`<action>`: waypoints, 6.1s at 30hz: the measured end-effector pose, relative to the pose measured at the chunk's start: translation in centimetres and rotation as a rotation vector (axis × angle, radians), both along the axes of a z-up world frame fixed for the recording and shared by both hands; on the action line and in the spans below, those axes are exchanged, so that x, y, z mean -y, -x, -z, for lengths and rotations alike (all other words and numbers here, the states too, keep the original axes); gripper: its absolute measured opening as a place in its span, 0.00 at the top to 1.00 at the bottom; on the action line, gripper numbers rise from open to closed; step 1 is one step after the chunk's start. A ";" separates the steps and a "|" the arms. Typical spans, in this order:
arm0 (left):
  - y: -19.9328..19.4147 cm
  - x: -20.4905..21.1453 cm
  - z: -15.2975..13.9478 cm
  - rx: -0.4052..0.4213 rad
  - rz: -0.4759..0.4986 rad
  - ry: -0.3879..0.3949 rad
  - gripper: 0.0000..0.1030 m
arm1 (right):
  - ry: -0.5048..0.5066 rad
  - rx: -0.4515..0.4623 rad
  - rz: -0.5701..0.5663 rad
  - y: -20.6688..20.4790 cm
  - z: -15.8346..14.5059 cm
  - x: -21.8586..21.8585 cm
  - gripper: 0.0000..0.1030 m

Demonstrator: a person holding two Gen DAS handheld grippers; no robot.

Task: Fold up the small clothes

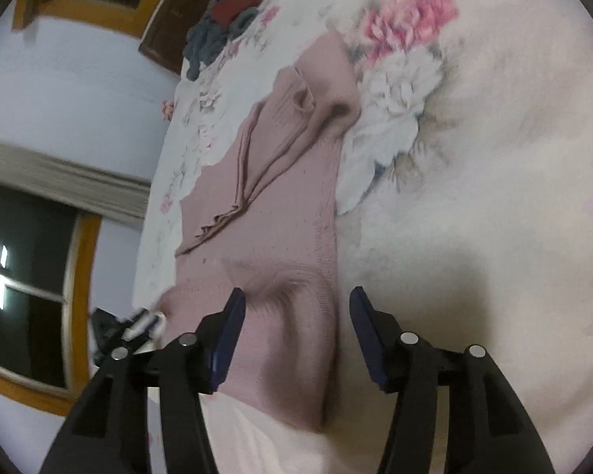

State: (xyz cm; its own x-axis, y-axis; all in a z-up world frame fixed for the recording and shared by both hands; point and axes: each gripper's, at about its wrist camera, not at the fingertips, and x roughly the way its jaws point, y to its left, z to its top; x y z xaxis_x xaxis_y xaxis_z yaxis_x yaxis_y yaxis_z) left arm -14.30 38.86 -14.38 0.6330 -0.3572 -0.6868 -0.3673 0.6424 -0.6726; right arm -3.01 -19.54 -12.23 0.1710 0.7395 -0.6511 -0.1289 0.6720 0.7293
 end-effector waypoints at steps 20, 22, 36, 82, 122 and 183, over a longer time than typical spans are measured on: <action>-9.8 7.5 2.0 -0.031 0.454 -0.509 0.22 | 0.282 0.219 -0.389 -4.0 0.5 -10.8 0.38; -9.8 7.6 2.5 -0.036 0.481 -0.518 0.22 | 0.287 0.227 -0.411 -3.9 0.7 -11.2 0.38; -7.7 9.7 1.4 0.039 0.522 -0.600 0.80 | 0.232 0.288 -0.484 -1.4 -0.9 -12.0 0.80; -26.3 6.5 -6.0 0.089 0.186 -0.669 0.85 | 0.404 0.374 -0.101 -18.5 -7.1 -15.5 0.85; -16.7 11.1 -0.1 0.013 0.296 -0.415 0.19 | 0.189 0.011 -0.043 -10.1 1.5 -5.6 0.30; -12.7 3.1 0.9 0.068 0.194 -0.224 0.12 | 0.480 0.322 -0.488 -7.3 -8.2 -37.2 0.84</action>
